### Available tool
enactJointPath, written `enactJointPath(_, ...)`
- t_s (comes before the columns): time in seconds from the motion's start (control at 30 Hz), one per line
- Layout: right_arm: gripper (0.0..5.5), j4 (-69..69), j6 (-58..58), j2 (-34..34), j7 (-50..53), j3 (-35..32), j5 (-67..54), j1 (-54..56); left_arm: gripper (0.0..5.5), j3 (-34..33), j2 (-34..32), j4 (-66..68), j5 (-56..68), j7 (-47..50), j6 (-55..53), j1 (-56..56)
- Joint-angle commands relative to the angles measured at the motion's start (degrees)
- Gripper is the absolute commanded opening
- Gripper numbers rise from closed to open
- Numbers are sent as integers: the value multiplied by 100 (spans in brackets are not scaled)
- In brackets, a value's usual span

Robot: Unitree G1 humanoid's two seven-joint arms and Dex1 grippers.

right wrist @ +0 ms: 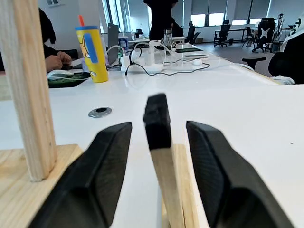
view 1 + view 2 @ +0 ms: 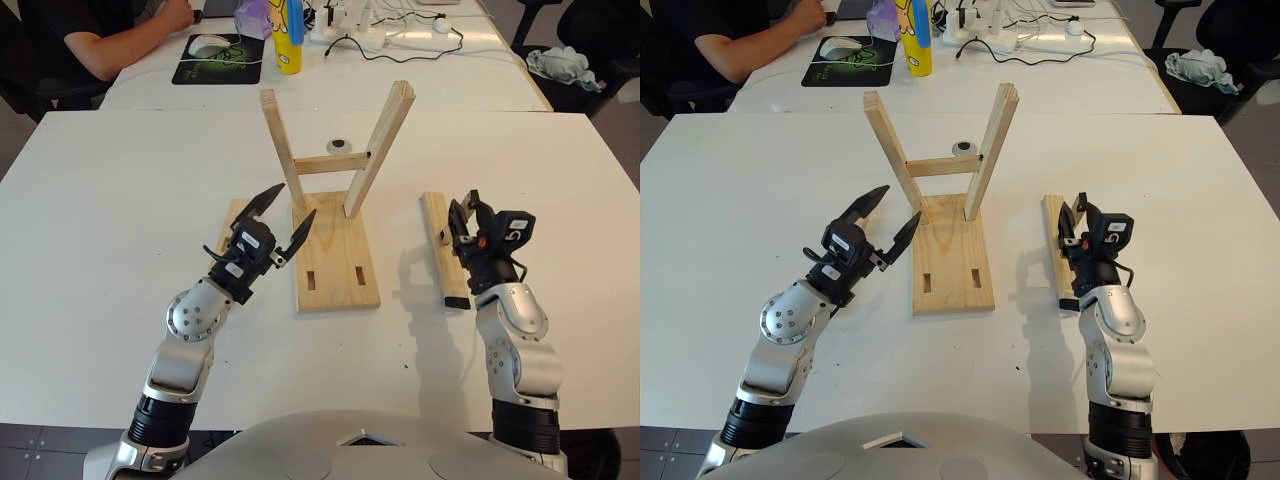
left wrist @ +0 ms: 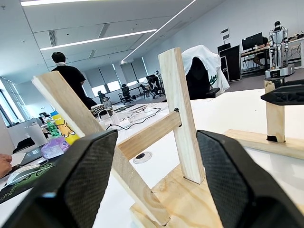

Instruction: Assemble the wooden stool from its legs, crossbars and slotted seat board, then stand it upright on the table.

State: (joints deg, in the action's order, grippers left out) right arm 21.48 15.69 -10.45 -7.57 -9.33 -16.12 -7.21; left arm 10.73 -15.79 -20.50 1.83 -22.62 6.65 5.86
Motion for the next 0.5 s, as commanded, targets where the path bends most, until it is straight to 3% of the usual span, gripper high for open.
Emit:
enactJointPath(0.03,248,532,302,-190,-92,-15,-100,142,308,31,46,81,-57,42,43,4)
enactJointPath(0.2,248,1191,1015,-539,165,-280,-324,1362,308,56,126,106,-165,175,115,108)
enactJointPath(0.5,121,235,1938,-920,301,-428,-421,2947,308,155,329,196,-366,439,158,132)
